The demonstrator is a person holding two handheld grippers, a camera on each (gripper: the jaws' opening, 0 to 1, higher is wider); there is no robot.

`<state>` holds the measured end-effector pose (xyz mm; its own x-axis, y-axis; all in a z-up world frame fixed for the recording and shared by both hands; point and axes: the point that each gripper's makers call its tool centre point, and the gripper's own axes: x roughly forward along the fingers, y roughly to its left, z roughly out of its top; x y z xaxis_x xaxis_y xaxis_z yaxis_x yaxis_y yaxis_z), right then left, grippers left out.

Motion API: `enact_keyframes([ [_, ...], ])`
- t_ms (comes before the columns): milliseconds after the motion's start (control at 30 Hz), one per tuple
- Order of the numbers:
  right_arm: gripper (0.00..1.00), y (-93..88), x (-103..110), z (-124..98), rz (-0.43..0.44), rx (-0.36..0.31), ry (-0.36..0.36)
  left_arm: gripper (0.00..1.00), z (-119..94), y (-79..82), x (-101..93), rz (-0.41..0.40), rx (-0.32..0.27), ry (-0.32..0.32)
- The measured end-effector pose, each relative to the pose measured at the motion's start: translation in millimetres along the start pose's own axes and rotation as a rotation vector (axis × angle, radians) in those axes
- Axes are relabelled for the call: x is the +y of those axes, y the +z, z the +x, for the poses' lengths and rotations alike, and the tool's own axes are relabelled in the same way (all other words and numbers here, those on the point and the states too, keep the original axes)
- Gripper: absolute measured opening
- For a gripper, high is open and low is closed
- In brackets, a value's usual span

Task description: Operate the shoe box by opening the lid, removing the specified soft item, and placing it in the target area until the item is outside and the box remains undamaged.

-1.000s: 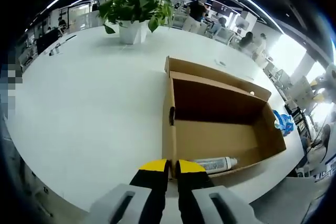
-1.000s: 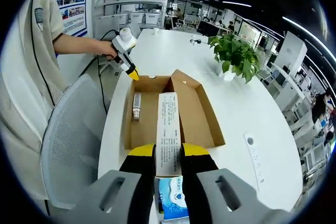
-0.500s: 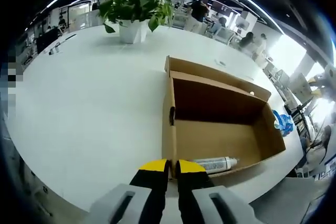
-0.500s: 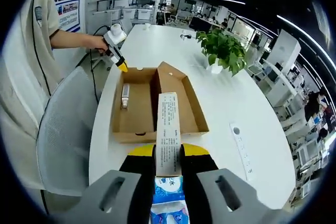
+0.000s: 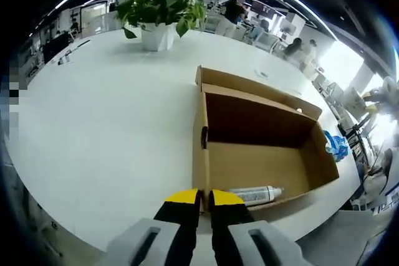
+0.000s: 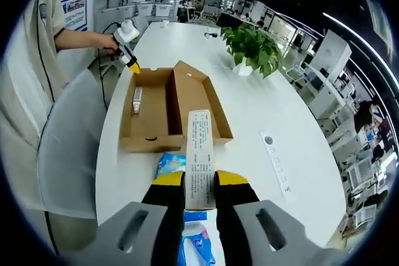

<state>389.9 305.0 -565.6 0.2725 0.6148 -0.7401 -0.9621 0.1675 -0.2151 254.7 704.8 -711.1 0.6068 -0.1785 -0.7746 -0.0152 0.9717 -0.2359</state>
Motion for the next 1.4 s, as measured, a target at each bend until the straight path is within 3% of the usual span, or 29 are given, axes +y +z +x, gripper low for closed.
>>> enact_keyframes([
  [867,0.15,-75.2,-51.6,7.9,0.021,0.109,-0.024,0.06,1.3,0.0,0.1,0.004,0.018,-0.002],
  [1400,0.15,-136.5,-60.6,24.6,0.010,0.220,0.029,0.05,3.8,-0.2,1.2,0.011,0.039,0.020],
])
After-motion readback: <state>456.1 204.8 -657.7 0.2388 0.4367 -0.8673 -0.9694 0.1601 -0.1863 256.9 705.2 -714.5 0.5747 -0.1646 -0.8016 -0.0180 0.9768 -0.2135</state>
